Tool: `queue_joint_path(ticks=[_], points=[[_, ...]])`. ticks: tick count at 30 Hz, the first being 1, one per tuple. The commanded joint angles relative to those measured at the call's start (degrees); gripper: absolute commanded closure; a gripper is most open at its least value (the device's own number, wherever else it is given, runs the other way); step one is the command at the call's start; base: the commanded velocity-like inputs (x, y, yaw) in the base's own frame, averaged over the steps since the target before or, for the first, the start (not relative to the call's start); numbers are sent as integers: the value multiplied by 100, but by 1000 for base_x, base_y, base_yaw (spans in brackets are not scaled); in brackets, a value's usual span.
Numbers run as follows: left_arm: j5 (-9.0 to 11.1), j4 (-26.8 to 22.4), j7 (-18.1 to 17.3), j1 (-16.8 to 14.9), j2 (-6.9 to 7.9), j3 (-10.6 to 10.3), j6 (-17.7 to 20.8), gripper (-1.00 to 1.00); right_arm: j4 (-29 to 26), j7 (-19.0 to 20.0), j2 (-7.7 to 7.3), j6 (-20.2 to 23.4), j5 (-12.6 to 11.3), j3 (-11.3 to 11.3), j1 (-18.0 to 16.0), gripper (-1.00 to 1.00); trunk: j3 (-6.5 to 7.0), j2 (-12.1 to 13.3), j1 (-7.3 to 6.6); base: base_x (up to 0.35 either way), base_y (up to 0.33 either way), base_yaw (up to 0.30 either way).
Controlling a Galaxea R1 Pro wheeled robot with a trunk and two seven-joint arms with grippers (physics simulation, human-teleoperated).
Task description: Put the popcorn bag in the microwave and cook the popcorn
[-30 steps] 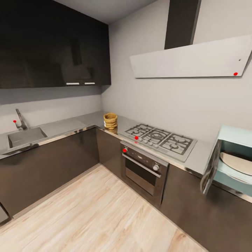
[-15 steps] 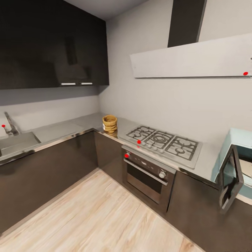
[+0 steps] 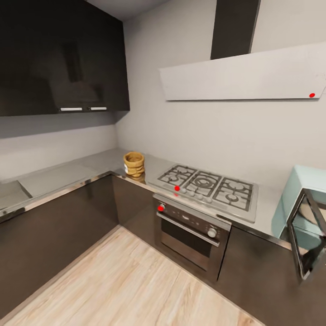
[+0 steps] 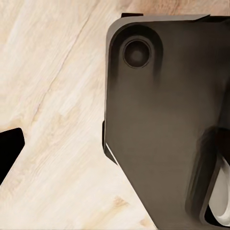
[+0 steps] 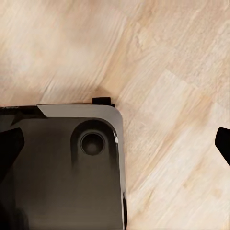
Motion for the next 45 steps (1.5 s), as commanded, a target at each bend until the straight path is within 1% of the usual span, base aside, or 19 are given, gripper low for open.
queue_joint_path(ticks=[1, 9, 22, 45], points=[[3, 0, 13, -3, -4, 20, -2, -100, 27, 7, -4, -43, 45, -49, -11, -100, -8, -6, 3, 198, 261, -10], [3, 2, 13, -3, -6, 22, -3, -100, 28, 1, -4, -46, 48, -49, -11, -100, -8, -6, 3, 191, 267, 4], [3, 1, 13, -3, -7, 23, 4, -100, 26, -20, -4, -66, 45, -49, -11, -100, -8, -6, 3, 169, 279, 108], [3, 4, 11, -3, -13, 24, 31, -100, -37, -4, -4, -53, 53, -79, -11, -100, -8, -6, 3, 168, 280, 7]])
